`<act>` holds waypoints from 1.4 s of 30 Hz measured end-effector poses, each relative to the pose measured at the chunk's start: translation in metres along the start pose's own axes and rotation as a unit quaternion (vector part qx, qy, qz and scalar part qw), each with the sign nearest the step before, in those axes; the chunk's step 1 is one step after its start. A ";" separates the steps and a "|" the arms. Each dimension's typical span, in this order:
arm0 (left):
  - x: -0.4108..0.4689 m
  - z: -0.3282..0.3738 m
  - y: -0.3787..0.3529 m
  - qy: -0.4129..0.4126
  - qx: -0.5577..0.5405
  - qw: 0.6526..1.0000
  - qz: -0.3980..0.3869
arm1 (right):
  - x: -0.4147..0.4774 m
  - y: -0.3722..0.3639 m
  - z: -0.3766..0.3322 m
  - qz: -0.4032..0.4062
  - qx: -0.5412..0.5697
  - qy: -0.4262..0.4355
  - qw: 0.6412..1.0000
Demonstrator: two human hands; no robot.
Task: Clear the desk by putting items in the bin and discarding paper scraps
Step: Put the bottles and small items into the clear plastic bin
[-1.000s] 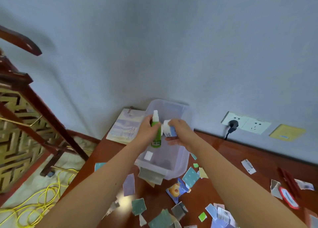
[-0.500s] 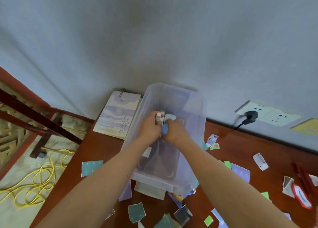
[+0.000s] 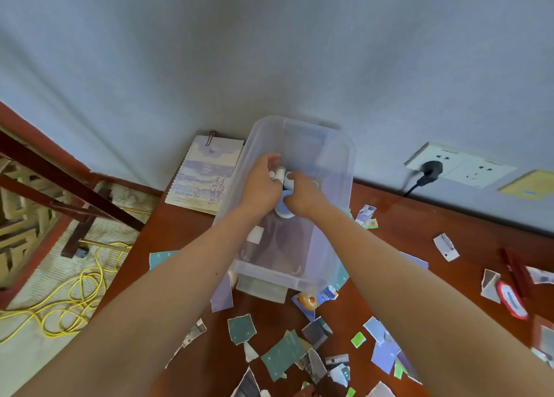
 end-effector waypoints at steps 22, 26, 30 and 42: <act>-0.228 0.016 -0.054 -0.075 -0.031 0.984 -0.156 | -0.211 0.025 0.126 0.202 0.361 -0.098 0.905; -0.238 -0.026 -0.069 -0.029 0.118 0.969 -0.217 | -0.224 -0.002 0.144 0.127 0.363 -0.155 0.910; -0.229 -0.060 -0.082 -0.013 0.200 0.948 -0.248 | -0.230 -0.025 0.153 0.079 0.368 -0.188 0.907; -0.193 -0.114 -0.101 0.011 0.315 0.914 -0.256 | -0.222 -0.062 0.144 0.006 0.502 -0.292 0.814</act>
Point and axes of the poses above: each hand's wrist, its own x-axis towards the middle knuckle, its own y-axis out of the back of the hand, z = x × y, the point moved 6 cm from there along x, towards the middle knuckle, and after that the axes turned 4 degrees about z, right-handed, at the moved point
